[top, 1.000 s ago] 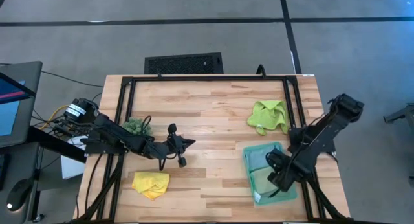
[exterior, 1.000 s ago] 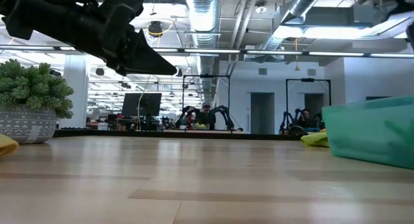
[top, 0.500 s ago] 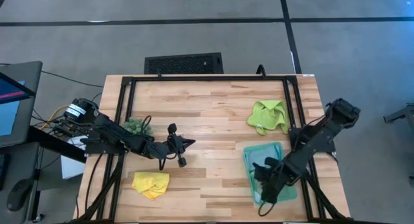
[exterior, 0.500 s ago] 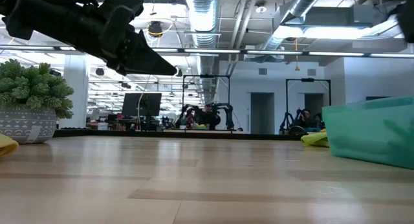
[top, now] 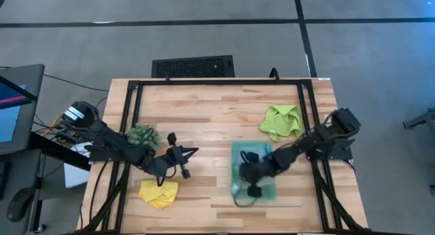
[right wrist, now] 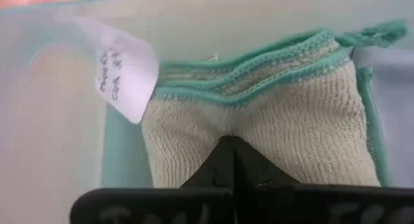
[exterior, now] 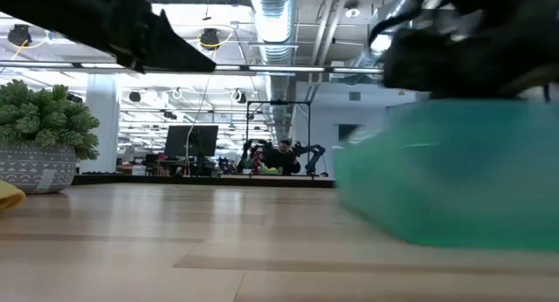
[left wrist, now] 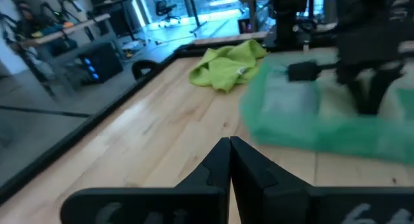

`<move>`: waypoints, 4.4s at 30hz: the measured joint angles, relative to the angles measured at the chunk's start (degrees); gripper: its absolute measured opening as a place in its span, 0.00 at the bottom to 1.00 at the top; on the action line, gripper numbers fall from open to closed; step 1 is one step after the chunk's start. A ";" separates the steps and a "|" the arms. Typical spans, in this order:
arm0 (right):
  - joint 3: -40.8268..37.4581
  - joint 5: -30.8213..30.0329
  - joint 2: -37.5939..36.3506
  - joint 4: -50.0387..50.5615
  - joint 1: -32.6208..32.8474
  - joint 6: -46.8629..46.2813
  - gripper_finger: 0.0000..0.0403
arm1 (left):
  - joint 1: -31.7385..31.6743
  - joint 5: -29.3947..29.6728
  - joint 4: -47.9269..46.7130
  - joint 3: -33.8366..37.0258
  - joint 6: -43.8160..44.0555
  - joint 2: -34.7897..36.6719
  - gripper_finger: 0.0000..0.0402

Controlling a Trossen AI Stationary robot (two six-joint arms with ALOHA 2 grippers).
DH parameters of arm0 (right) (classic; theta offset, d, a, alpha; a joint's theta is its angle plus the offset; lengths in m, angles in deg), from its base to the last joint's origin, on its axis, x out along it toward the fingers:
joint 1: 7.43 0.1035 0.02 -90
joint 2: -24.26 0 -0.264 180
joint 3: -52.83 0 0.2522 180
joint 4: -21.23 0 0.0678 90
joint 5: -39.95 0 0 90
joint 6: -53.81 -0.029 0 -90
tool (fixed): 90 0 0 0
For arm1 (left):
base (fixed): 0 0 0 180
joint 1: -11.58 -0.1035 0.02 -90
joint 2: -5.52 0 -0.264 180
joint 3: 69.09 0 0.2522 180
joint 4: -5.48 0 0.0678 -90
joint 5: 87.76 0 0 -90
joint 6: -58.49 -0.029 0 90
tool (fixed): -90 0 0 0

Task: Fold microfiber towels
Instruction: Put the folded green microfiber cloth into the green bin, then fold the light green microfiber cloth

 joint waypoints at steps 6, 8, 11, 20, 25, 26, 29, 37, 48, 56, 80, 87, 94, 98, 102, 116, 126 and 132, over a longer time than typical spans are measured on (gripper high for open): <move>1.64 -0.03 3.65 -10.21 -11.03 16.39 0.02 | 2.63 3.72 -6.95 0.00 6.71 1.41 0.00; 3.06 -0.34 4.73 -11.97 -13.63 24.12 0.03 | 2.96 3.28 -9.31 0.00 9.64 1.41 0.00; 5.16 -1.03 3.93 -13.22 -16.40 30.83 0.04 | 3.10 -0.01 -11.78 0.00 13.03 1.29 0.00; 5.02 -1.79 -7.83 -13.55 -15.93 35.59 0.06 | 4.36 -6.44 -11.57 -0.15 13.75 1.28 0.00; 1.86 -11.00 -11.20 -8.40 -9.73 29.11 0.02 | 4.41 -7.68 -11.88 -3.26 8.73 1.28 0.00; 1.86 -15.27 -12.82 -4.63 -8.28 27.79 0.02 | 4.43 -7.86 -11.83 -4.22 6.83 1.28 0.00; 2.10 -26.47 -18.35 7.67 -5.25 22.79 0.01 | 4.40 -8.03 -12.21 -6.76 1.95 1.28 0.00; -1.41 -21.83 -29.48 44.21 -1.60 -9.43 0.13 | 4.08 -7.73 -13.10 -11.49 -2.11 1.28 0.00; -17.25 -14.69 -33.69 39.00 -10.32 -13.30 0.29 | 3.57 -7.40 -20.71 -12.17 6.29 1.23 0.00; -21.00 -7.13 -31.54 26.78 -25.27 -5.31 0.29 | -2.47 -6.23 -24.77 -12.16 4.23 1.21 0.00; 10.50 -26.89 -35.26 43.76 12.61 -8.54 0.01 | -7.68 -26.90 4.77 -12.13 -20.28 1.21 0.00; 20.89 -49.24 -35.33 39.40 24.32 2.35 0.03 | -4.31 -27.29 7.50 -12.18 -21.20 1.20 0.00; 20.97 -53.44 -35.26 21.25 22.97 23.53 0.02 | -4.73 -26.56 11.00 -18.00 -33.45 -5.48 0.00; 20.98 -55.80 -35.47 4.70 23.07 41.85 0.03 | -4.70 -16.94 8.37 -27.25 -42.43 -9.13 0.00; 21.03 -55.76 -35.59 3.08 27.52 43.40 0.03 | -4.41 -9.65 0.88 -35.64 -43.32 -9.74 0.01; 18.41 -33.67 -33.76 59.38 42.99 -30.69 0.03 | -6.35 -20.75 -20.23 -38.51 -25.58 -10.15 0.16; 5.76 -32.32 -33.58 61.88 30.91 -44.12 0.14 | -17.09 -17.28 -40.64 -38.44 5.60 -10.11 0.22; 2.18 -23.20 -33.56 44.81 14.11 -24.28 0.38 | -22.72 -18.64 -41.74 -32.96 12.45 -10.07 0.32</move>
